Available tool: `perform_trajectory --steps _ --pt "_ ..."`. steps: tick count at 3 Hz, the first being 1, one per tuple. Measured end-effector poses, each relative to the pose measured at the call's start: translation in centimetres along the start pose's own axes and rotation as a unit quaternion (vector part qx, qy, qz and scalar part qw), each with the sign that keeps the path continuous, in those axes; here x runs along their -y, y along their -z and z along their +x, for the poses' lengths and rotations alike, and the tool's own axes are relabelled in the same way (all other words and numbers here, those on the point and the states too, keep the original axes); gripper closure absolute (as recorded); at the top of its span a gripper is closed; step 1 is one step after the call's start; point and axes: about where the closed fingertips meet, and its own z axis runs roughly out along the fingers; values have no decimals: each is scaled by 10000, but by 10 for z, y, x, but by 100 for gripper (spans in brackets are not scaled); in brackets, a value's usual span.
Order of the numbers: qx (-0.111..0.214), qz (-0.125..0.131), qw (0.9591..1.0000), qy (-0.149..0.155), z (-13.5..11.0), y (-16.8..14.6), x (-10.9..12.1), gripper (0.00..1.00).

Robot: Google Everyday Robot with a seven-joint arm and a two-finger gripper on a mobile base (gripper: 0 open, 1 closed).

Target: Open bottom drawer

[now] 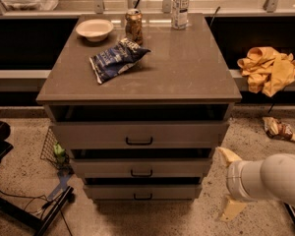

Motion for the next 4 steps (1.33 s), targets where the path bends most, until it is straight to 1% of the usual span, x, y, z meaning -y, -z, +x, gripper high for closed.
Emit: perform_trajectory --steps 1,2,3,4 --pt "20 456 9989 71 -1 0 23 0" --pt "24 447 9990 62 -2 1 23 0" --pt "72 493 9987 60 -6 -19 8 0" --pt "106 470 9988 87 1 -58 -35 0"
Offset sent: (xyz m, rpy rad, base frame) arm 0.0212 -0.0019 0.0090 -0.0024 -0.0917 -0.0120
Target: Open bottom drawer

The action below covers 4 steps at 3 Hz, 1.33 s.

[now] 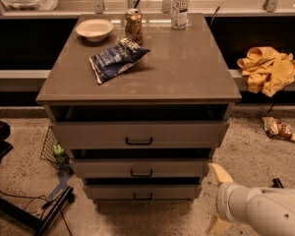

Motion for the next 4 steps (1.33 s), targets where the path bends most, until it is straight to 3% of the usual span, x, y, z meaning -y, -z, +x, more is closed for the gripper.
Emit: perform_trajectory --steps 1,2,3,4 --pt "-2 114 9998 161 25 -23 -37 0" --pt "94 451 9983 347 48 -40 -41 0" --pt "269 758 9959 422 52 -77 -39 0" --pt "414 969 9936 413 39 -123 -43 0"
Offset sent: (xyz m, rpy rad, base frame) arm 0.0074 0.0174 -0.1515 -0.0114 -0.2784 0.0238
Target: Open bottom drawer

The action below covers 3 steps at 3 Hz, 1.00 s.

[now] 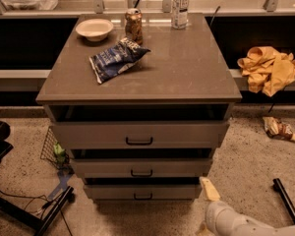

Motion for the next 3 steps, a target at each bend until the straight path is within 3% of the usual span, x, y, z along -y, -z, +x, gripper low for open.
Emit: perform_trajectory --steps 1,3 --pt "100 293 9995 -101 -17 -48 -16 0" --pt "50 271 9996 -53 -20 -55 -19 0"
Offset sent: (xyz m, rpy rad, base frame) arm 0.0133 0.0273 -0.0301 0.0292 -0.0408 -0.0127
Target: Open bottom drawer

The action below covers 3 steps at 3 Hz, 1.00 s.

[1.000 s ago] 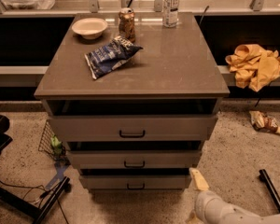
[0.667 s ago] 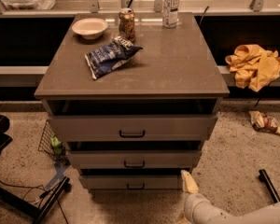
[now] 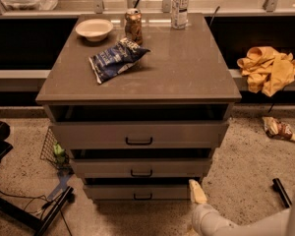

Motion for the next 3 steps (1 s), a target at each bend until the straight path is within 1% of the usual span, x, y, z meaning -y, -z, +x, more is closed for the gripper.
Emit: perform_trajectory --steps 1,2,3 --pt "-242 -93 9994 210 -9 -45 -16 0" --pt "-393 -157 9987 299 -12 -90 -31 0" --pt "-533 -172 9979 339 -8 -125 -39 0"
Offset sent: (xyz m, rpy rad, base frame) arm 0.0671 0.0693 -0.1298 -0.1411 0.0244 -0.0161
